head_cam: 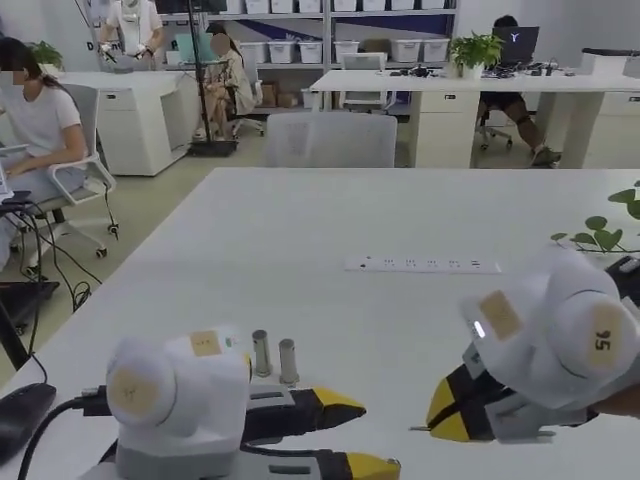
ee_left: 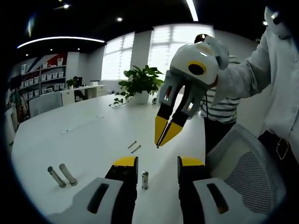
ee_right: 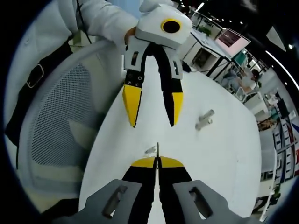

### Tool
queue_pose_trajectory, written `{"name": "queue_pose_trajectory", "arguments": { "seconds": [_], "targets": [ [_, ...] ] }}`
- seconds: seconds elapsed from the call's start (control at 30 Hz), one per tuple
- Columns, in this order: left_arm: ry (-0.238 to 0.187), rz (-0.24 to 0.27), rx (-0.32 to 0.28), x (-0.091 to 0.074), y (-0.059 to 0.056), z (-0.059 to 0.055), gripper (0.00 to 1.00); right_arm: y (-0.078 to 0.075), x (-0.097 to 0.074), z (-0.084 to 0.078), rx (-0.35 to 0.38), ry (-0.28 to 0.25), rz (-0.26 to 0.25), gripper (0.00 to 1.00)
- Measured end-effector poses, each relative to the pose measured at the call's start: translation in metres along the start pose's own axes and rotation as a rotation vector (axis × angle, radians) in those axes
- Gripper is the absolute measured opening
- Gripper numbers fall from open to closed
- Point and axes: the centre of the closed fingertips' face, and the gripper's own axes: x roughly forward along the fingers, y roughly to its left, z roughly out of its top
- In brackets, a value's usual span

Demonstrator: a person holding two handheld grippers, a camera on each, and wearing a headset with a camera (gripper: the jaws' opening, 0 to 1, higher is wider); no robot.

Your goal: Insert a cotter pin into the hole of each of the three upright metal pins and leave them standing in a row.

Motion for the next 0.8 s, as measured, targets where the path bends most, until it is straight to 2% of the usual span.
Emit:
{"name": "queue_pose_trajectory", "arguments": {
  "seconds": [0.2, 0.33, 0.5, 0.8],
  "targets": [
    [0.014, -0.017, -0.010, 0.009, -0.004, -0.001, 0.24, 0.003, 0.001, 0.007, -0.013, -0.007, 0.010, 0.02],
    [0.034, -0.031, -0.070, 0.013, -0.005, -0.004, 0.18, 0.005, 0.002, 0.010, -0.029, -0.008, 0.013, 0.02],
    [0.035, -0.044, -0.102, 0.015, -0.008, -0.004, 0.13, 0.006, 0.003, 0.010, -0.038, -0.005, 0.015, 0.02],
    [0.030, -0.051, -0.099, 0.016, -0.011, -0.002, 0.11, 0.010, 0.007, 0.011, -0.045, -0.006, 0.026, 0.02]
  ]
}}
